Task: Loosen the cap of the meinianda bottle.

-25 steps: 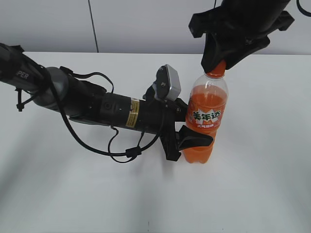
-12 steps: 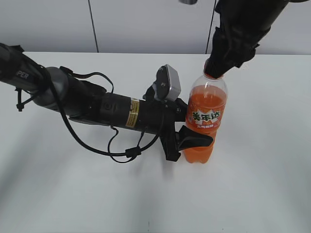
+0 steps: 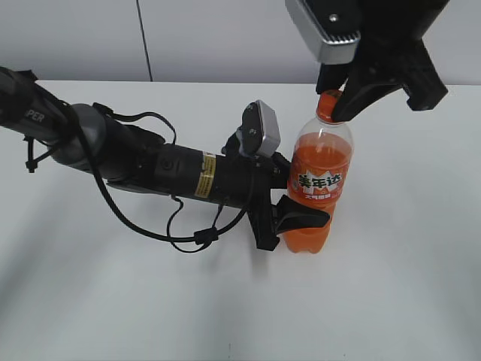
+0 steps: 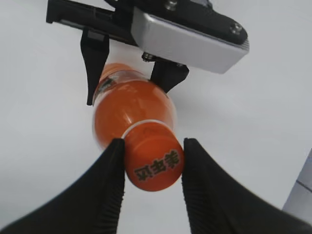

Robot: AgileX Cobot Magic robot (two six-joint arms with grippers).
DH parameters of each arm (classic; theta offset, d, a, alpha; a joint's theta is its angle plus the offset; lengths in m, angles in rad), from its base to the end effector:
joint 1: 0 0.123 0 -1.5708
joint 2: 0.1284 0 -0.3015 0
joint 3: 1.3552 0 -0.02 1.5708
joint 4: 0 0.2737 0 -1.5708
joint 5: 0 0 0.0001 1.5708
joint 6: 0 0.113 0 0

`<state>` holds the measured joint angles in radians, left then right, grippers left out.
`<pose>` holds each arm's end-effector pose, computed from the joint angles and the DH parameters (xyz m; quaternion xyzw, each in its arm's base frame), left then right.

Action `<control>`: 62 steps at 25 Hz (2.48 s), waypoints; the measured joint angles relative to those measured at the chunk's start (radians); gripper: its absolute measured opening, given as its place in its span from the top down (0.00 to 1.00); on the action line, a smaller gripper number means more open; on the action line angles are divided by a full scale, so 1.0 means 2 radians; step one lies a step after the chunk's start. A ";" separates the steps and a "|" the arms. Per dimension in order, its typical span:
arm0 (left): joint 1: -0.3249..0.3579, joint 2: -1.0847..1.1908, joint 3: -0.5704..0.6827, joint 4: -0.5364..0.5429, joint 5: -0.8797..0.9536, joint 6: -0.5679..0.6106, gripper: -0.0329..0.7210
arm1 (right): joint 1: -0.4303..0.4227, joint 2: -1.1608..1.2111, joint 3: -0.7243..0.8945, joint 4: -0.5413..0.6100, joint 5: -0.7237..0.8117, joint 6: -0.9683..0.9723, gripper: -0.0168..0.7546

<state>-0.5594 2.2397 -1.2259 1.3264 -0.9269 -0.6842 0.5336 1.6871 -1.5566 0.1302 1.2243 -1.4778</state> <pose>0.3386 -0.3154 0.0856 0.5736 0.5941 -0.3951 0.4025 0.3210 0.2057 0.3167 -0.8263 0.5389 -0.0117 0.1632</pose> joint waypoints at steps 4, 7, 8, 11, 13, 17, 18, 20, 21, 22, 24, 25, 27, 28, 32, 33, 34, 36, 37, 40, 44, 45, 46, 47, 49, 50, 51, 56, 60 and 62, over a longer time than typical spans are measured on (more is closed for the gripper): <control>0.000 0.000 0.000 0.000 0.000 0.000 0.41 | 0.000 0.000 0.000 0.000 0.000 -0.042 0.63; 0.000 0.000 0.000 0.000 0.000 0.000 0.41 | 0.000 0.000 0.000 0.000 0.000 -0.046 0.63; 0.000 0.000 0.000 0.000 0.000 0.000 0.41 | 0.000 0.000 0.000 0.000 0.000 -0.047 0.63; 0.000 0.000 0.000 0.000 0.000 0.000 0.41 | 0.000 0.000 0.000 0.000 0.000 -0.045 0.63; 0.000 0.000 0.000 0.000 0.000 0.000 0.41 | 0.000 0.000 0.000 0.000 -0.001 -0.034 0.62; 0.000 0.000 0.000 -0.001 0.000 -0.002 0.41 | 0.000 0.001 0.000 0.000 -0.010 0.006 0.51; 0.000 0.000 0.000 -0.001 0.000 -0.002 0.41 | 0.000 0.001 0.000 0.001 -0.013 0.014 0.45; 0.000 0.000 0.000 -0.001 0.000 -0.002 0.41 | 0.000 0.000 0.000 0.001 -0.017 0.024 0.34; 0.000 0.000 0.000 -0.001 0.000 -0.002 0.41 | 0.000 -0.001 0.000 0.001 -0.018 0.026 0.29; 0.000 0.000 0.000 -0.001 0.000 -0.002 0.41 | 0.000 -0.003 0.000 0.001 -0.018 0.030 0.26; 0.000 0.000 0.000 -0.001 0.000 -0.002 0.41 | 0.000 -0.011 0.000 0.001 -0.019 0.046 0.24; 0.000 0.000 0.000 -0.001 0.000 -0.002 0.41 | 0.000 -0.016 0.000 0.001 -0.019 0.058 0.23; 0.000 0.000 0.000 -0.001 0.000 -0.003 0.41 | 0.000 -0.027 0.000 0.003 -0.019 0.088 0.23; 0.000 0.000 0.000 -0.001 0.000 -0.003 0.41 | 0.000 -0.033 0.000 0.004 -0.019 0.107 0.22; 0.000 0.000 0.000 -0.001 0.000 -0.003 0.41 | 0.000 -0.048 0.000 0.006 -0.019 0.217 0.22; 0.000 0.000 0.000 -0.001 0.000 -0.003 0.41 | 0.000 -0.049 0.000 0.006 -0.019 0.254 0.22; 0.000 0.000 0.000 -0.001 0.000 -0.003 0.41 | 0.000 -0.051 0.000 0.007 -0.019 0.287 0.22; 0.000 0.000 0.000 -0.001 0.000 -0.003 0.41 | 0.000 -0.052 0.000 0.007 -0.019 0.380 0.22; 0.000 0.000 0.000 -0.001 0.000 -0.003 0.41 | 0.000 -0.052 0.000 0.007 -0.019 0.421 0.22; 0.000 0.000 0.000 -0.001 0.000 -0.003 0.41 | 0.000 -0.052 0.000 0.007 -0.019 0.552 0.22; 0.000 0.000 0.000 -0.001 0.000 -0.004 0.41 | 0.000 -0.052 0.000 0.007 -0.019 0.687 0.22; 0.000 0.000 0.000 -0.001 0.000 -0.004 0.41 | 0.000 -0.052 0.000 0.007 -0.019 0.720 0.22; 0.000 0.000 0.000 -0.001 0.000 -0.004 0.41 | 0.000 -0.052 0.000 0.007 -0.019 0.749 0.22; 0.000 0.000 0.000 -0.001 0.000 -0.004 0.41 | 0.000 -0.052 0.000 0.007 -0.019 0.774 0.22; 0.000 0.000 0.000 -0.001 0.000 -0.004 0.41 | 0.000 -0.052 0.000 0.004 -0.019 0.804 0.22; 0.000 0.000 0.000 -0.001 0.000 -0.004 0.41 | 0.000 -0.052 0.000 0.001 -0.018 0.814 0.22; 0.000 0.000 0.000 -0.001 0.000 -0.004 0.41 | 0.000 -0.052 0.000 -0.001 -0.014 0.819 0.22; 0.000 0.000 0.000 -0.001 0.000 -0.004 0.41 | 0.000 -0.046 0.000 -0.003 -0.005 0.844 0.23; 0.000 0.000 0.000 -0.001 0.000 -0.004 0.41 | 0.000 -0.027 0.000 -0.003 -0.004 0.849 0.29; 0.000 0.000 0.000 -0.001 0.000 -0.004 0.41 | 0.000 -0.022 0.000 -0.003 -0.004 0.849 0.32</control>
<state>-0.5594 2.2397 -1.2259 1.3244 -0.9268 -0.6913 0.5336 1.6430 -1.5566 0.1241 1.2154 0.2208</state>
